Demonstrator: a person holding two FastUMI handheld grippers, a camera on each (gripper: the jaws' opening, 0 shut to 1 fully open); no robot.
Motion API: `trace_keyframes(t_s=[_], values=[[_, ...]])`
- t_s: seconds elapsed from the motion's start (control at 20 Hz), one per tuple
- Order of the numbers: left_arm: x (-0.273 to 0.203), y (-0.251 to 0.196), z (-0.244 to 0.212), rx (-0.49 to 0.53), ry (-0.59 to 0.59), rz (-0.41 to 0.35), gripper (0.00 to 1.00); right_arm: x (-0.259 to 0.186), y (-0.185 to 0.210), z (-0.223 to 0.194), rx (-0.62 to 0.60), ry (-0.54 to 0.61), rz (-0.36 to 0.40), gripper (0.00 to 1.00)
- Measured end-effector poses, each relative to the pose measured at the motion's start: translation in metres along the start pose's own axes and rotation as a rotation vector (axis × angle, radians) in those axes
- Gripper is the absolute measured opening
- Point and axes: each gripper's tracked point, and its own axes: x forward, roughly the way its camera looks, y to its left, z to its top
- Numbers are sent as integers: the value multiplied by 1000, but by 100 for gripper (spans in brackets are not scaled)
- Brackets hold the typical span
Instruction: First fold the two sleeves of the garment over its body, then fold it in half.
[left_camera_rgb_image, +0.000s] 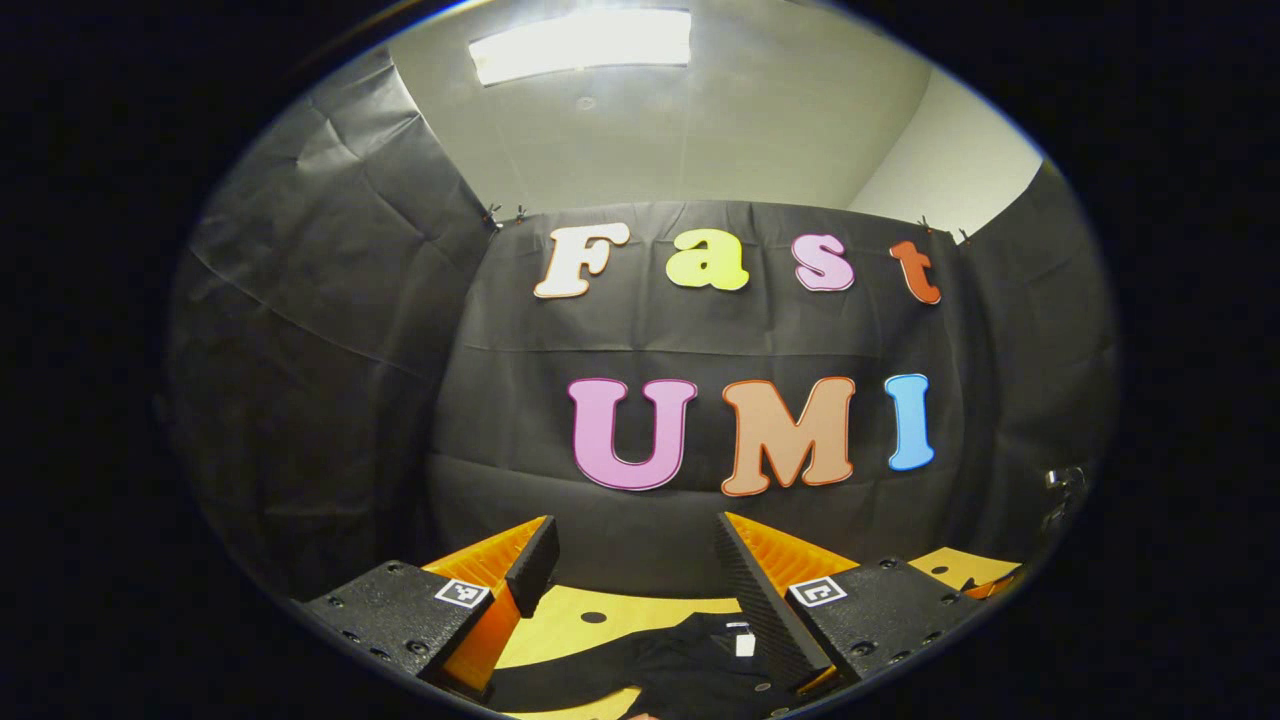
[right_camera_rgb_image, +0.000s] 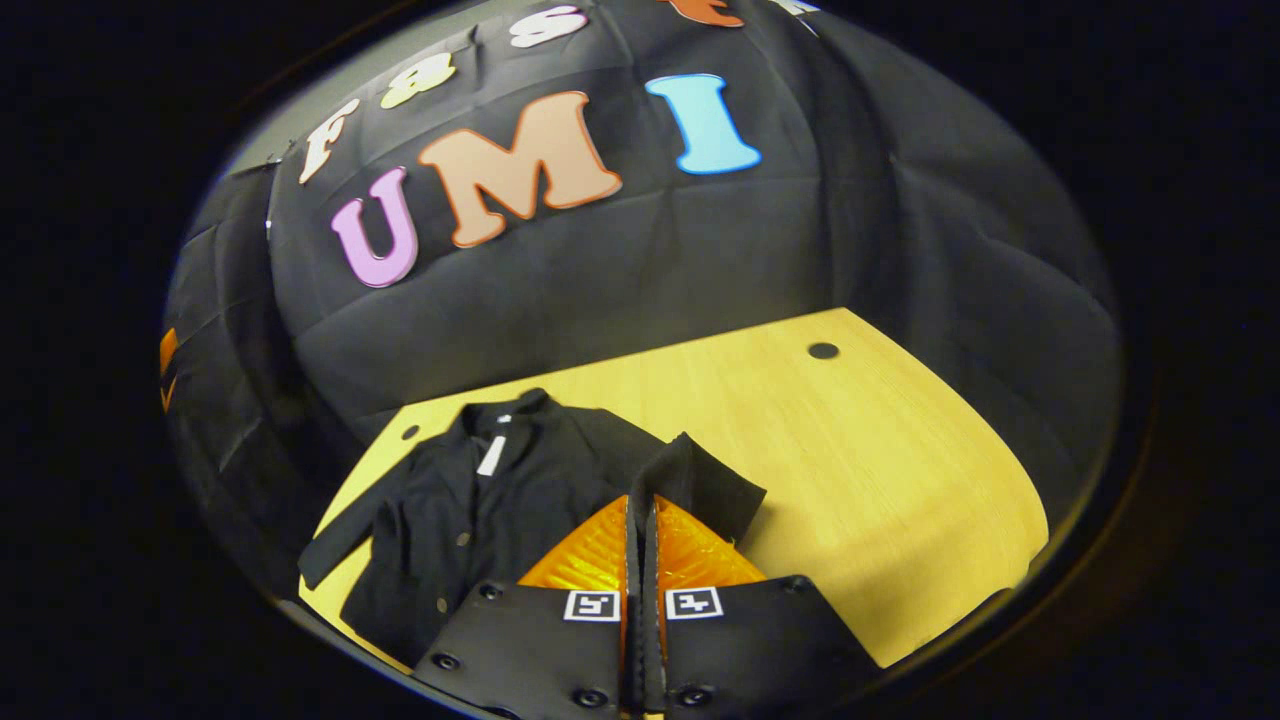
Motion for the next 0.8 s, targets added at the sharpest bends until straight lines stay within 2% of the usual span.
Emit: trace_keyframes(t_s=[0.2, 0.3, 0.35, 0.45, 0.8], values=[[-6, 29, -5, -12, 14, 48, 92, 11, 54, 20, -21, -20, 75, 0], [-8, 42, -7, -12, 15, 65, 92, 16, 78, 26, -41, -26, 108, 2], [-10, 49, -8, -11, 17, 74, 92, 18, 91, 30, -54, -28, 124, 0], [-14, 63, -14, -18, 25, 89, 92, 22, 118, 35, -82, -26, 154, 2], [-20, 116, -28, -23, 50, 149, 92, 51, 206, 24, -163, 18, 248, 2]])
